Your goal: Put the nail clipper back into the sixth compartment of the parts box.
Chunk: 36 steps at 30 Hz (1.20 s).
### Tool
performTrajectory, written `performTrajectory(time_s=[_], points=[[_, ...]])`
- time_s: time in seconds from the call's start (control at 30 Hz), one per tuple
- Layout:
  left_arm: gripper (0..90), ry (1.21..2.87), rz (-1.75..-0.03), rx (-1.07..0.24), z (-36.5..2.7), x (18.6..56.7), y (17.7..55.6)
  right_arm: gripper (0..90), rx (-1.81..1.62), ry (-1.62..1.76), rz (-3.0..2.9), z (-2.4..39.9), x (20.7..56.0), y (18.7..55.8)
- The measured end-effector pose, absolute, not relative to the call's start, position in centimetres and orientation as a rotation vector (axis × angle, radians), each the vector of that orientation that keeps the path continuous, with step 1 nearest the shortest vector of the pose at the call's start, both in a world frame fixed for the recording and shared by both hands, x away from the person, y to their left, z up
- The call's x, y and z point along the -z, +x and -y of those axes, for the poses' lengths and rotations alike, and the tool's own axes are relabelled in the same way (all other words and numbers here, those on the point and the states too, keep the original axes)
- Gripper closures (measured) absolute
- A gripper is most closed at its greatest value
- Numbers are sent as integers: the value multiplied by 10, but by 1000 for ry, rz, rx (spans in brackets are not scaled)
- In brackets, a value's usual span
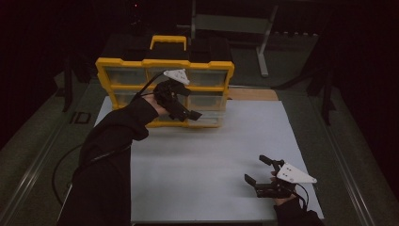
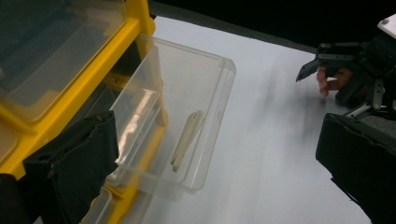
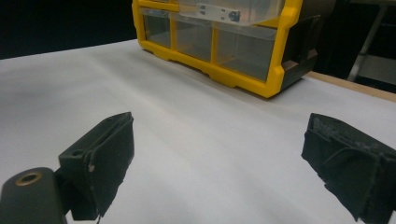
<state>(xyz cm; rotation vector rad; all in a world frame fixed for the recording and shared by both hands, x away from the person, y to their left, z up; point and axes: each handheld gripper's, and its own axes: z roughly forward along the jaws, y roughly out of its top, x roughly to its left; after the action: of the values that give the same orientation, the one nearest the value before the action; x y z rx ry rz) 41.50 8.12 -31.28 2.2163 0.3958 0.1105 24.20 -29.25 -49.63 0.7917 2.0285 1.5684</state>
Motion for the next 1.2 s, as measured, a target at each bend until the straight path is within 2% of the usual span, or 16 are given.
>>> performTrajectory(time_s=[0.9,1.2], points=[[4,2092,-453,-150,-149,337,381,93,-1551,776,-2050,288,497,244],[5,2045,-451,-125,-167,353,364,93,-1547,774,-2049,287,497,244]])
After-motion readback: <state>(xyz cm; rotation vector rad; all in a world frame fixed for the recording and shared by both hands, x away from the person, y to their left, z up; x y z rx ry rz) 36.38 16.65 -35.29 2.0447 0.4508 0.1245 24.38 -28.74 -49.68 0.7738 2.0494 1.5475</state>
